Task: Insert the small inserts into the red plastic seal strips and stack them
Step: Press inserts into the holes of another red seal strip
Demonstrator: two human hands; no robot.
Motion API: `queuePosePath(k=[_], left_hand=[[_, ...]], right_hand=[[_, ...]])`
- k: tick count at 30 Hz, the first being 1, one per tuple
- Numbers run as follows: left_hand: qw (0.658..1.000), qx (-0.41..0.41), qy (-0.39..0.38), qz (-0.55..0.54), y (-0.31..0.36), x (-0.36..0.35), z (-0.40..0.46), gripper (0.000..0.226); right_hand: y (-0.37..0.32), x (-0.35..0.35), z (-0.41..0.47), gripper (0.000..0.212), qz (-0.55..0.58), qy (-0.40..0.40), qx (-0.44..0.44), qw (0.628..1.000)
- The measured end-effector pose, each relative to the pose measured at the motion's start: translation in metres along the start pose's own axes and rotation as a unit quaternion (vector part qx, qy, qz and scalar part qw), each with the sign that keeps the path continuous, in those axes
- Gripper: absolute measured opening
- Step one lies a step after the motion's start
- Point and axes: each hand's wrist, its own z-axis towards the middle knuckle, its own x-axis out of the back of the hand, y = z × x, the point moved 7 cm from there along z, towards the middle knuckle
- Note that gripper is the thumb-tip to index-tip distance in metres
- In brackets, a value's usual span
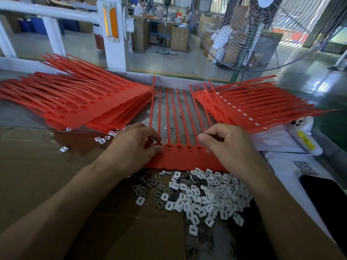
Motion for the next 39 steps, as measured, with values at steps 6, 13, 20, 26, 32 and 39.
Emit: queuePosePath(k=[6, 13, 20, 26, 32, 39], left_hand=[[1.000, -0.001, 0.006, 0.006, 0.001, 0.000, 0.000, 0.026], [1.000, -0.010, 0.010, 0.017, 0.002, 0.000, 0.000, 0.026], [1.000, -0.012, 0.015, 0.014, 0.002, -0.001, 0.000, 0.025], [1.000, -0.021, 0.018, 0.013, 0.002, -0.002, 0.001, 0.024], [1.000, -0.022, 0.015, 0.014, 0.001, -0.003, 0.001, 0.026], [0.999, -0.027, 0.017, 0.012, 0.001, -0.003, 0.001, 0.027]], right_hand=[[-0.031, -0.045, -0.019, 0.001, -0.009, -0.162, 0.110, 0.981], [-0.043, -0.066, -0.032, 0.008, -0.028, -0.236, 0.155, 0.959], [-0.049, -0.072, -0.035, 0.014, -0.089, -0.223, 0.187, 0.952], [-0.054, -0.073, -0.036, 0.007, -0.129, -0.213, 0.202, 0.947], [-0.057, -0.071, -0.038, 0.003, -0.130, -0.194, 0.219, 0.947], [-0.051, -0.061, -0.032, 0.007, -0.007, -0.151, 0.158, 0.976]])
